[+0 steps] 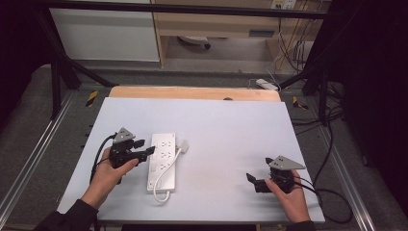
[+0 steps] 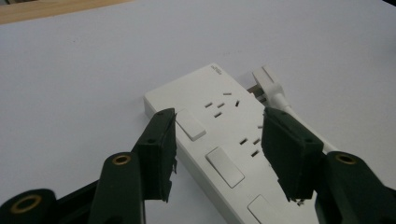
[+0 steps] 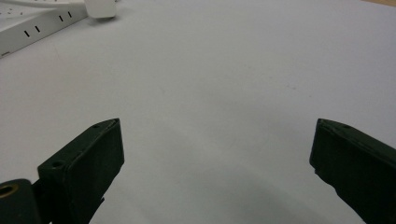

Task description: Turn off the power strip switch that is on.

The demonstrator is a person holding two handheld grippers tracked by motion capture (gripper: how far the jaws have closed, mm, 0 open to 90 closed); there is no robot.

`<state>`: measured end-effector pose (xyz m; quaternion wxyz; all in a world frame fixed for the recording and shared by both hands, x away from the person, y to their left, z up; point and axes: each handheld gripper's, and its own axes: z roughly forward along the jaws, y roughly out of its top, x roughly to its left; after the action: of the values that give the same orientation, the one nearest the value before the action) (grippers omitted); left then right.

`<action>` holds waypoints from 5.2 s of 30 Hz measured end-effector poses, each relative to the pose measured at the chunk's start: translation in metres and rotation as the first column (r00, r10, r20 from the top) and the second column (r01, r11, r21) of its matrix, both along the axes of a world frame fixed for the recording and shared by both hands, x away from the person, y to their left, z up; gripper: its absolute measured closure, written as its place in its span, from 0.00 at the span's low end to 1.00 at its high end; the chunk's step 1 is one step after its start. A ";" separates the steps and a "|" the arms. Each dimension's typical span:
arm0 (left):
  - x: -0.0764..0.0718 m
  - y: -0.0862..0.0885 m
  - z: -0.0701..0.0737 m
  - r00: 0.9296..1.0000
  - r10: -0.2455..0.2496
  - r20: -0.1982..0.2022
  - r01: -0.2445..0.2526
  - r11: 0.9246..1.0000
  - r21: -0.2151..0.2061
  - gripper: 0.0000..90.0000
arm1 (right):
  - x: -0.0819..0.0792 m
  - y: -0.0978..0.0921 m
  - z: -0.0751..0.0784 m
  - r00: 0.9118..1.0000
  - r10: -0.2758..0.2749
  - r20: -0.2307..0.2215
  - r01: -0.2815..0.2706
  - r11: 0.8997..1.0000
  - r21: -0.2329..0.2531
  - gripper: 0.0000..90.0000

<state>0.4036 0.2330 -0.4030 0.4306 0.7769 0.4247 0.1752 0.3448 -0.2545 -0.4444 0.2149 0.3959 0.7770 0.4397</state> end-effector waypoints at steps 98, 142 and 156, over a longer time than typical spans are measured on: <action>0.020 -0.008 -0.028 0.993 -0.057 -0.108 0.057 0.998 -0.004 1.00 | 0.000 0.001 -0.001 1.000 0.015 -0.008 -0.015 1.000 -0.011 0.04; 0.023 -0.007 -0.030 0.993 -0.052 -0.109 0.054 0.999 0.010 1.00 | -0.001 0.000 -0.001 1.000 0.017 -0.006 -0.017 1.000 -0.016 0.04; 0.023 -0.008 -0.029 0.993 -0.065 -0.100 0.067 0.998 0.010 1.00 | -0.001 0.000 -0.001 1.000 0.016 -0.006 -0.016 1.000 -0.016 0.04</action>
<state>0.4262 0.2250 -0.4321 0.4091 0.8012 0.4186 0.1247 0.3443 -0.2541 -0.4450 0.2121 0.3893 0.7843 0.4339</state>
